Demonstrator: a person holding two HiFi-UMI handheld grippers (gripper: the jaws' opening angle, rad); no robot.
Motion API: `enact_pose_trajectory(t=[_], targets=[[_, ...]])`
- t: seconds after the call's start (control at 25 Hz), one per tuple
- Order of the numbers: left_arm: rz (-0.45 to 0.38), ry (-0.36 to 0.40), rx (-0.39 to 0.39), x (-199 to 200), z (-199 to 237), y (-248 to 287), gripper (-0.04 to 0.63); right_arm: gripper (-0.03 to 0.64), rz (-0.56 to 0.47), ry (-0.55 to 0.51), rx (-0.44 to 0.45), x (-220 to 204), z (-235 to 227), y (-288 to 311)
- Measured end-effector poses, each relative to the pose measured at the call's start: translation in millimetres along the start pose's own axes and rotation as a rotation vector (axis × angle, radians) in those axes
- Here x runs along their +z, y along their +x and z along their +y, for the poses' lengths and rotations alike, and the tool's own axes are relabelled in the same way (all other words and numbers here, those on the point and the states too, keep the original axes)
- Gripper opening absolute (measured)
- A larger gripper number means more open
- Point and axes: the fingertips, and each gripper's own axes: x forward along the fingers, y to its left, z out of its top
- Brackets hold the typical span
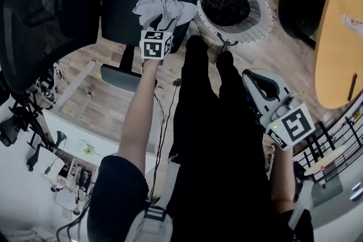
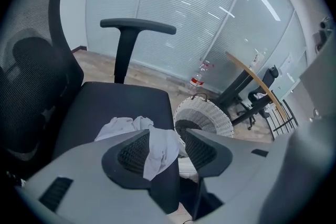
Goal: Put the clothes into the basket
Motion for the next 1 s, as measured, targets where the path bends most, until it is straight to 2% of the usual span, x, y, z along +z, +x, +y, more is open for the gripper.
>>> enact_pose_trajectory(t=[0.36,0.52,0.76,0.88,1.0], targets=[[0.062,0.002,0.058,-25.1,18.7,39.4,0.310,0.018,0.024,0.022,0.004,-15.5,-11.7,16.8],[0.086,0.009,0.110,-36.0,29.7,52.8,0.345,0.018,0.028,0.036,0.010,-19.9,-13.2,24.2],[0.121,0.097,0.195,-49.9,42.3,69.7,0.412,0.018,0.032,0.071,0.016,-29.8,-17.8,33.0],[0.131,0.148,0.202,-55.0,44.1,79.1,0.461,0.017,0.030,0.081,0.017,-34.5,-18.7,36.3],[0.145,0.157,0.194,-62.3,45.0,91.2,0.496,0.018,0.034,0.096,0.016,-41.3,-21.2,38.8]])
